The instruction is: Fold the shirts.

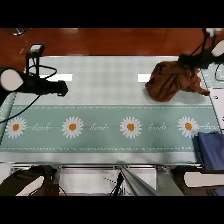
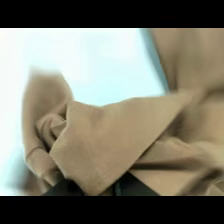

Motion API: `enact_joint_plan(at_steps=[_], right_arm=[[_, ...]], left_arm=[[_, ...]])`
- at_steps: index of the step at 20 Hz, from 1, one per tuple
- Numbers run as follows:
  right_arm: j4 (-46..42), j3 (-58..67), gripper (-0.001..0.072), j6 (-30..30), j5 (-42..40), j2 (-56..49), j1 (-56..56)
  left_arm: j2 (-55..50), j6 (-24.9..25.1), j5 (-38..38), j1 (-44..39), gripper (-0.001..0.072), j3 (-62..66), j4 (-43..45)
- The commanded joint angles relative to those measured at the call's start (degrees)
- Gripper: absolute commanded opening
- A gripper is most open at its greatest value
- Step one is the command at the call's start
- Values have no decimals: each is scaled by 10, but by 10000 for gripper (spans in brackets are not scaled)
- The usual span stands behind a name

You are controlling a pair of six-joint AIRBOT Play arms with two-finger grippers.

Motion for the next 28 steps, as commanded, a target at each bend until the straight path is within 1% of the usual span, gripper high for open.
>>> enact_joint_plan(at_steps=[1,3,6,8,11,14,16,17,19,22,24,26,28], right_arm=[[54,80,37,-51,-33,103,42],[46,121,37,-52,-42,161,73],[43,178,37,-60,-41,222,110],[43,185,37,-70,-31,259,134],[44,185,37,-73,53,299,174],[50,178,37,-72,157,309,243],[53,136,37,-63,182,309,305],[52,104,37,-55,178,308,336],[47,17,37,-33,141,308,389],[53,-135,37,30,42,304,435],[63,-214,37,68,-11,284,458],[98,-256,38,75,-55,244,475],[142,-258,41,72,-79,193,487]], left_arm=[[121,3,6,-10,704,-90,-113],[195,1,40,-51,704,-165,-159],[262,-37,62,-100,704,-239,-161],[284,-38,63,-107,704,-251,-161],[310,-38,79,-102,704,-250,-138],[325,-38,82,-96,704,-250,-133],[324,-38,82,-97,704,-250,-133],[324,-38,82,-96,703,-250,-133],[324,-38,82,-96,704,-250,-133],[324,-38,82,-97,704,-250,-133],[324,-37,82,-97,704,-251,-133],[324,-37,82,-97,704,-251,-129],[324,-38,82,-96,704,-251,-124]])
